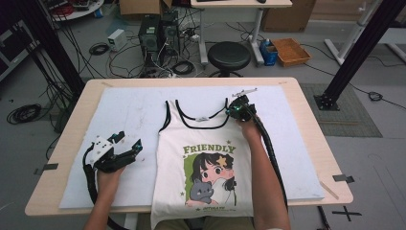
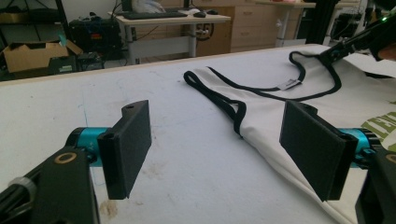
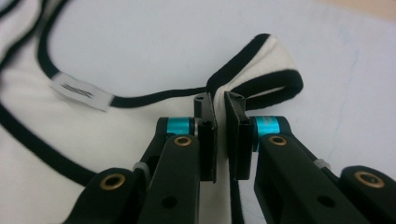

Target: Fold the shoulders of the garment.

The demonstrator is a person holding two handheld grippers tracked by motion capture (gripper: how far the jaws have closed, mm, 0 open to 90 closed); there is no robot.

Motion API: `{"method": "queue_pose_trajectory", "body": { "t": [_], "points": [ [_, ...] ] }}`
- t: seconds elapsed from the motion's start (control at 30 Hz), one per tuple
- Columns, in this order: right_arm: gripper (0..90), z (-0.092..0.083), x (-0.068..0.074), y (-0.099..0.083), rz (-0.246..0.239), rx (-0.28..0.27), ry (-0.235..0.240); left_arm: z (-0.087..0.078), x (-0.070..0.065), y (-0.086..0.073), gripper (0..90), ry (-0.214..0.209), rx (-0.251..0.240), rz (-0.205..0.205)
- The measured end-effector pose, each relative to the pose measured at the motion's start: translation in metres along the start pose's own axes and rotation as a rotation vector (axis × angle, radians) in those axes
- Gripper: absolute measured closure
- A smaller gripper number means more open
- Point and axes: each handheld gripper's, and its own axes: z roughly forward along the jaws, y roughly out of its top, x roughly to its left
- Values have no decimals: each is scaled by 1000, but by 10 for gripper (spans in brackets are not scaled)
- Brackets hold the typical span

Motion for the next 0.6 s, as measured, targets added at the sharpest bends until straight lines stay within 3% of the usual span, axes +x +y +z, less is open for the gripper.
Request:
{"method": "queue_pose_trajectory", "body": {
  "t": [0.23, 0.4, 0.57, 0.6],
  "points": [
    [844, -37, 15, -12, -87, -121, 78, 0, 0, 0, 252, 2, -1, -3],
    [843, -54, 28, -33, -153, -140, 106, 1, 0, 0, 252, 2, 3, -2],
    [840, -58, 39, -52, -196, -96, 122, 1, 0, 0, 252, 3, 5, -6],
    [776, -56, 42, -57, -191, -35, 167, 1, 0, 0, 252, 3, 5, -6]
  ]
}}
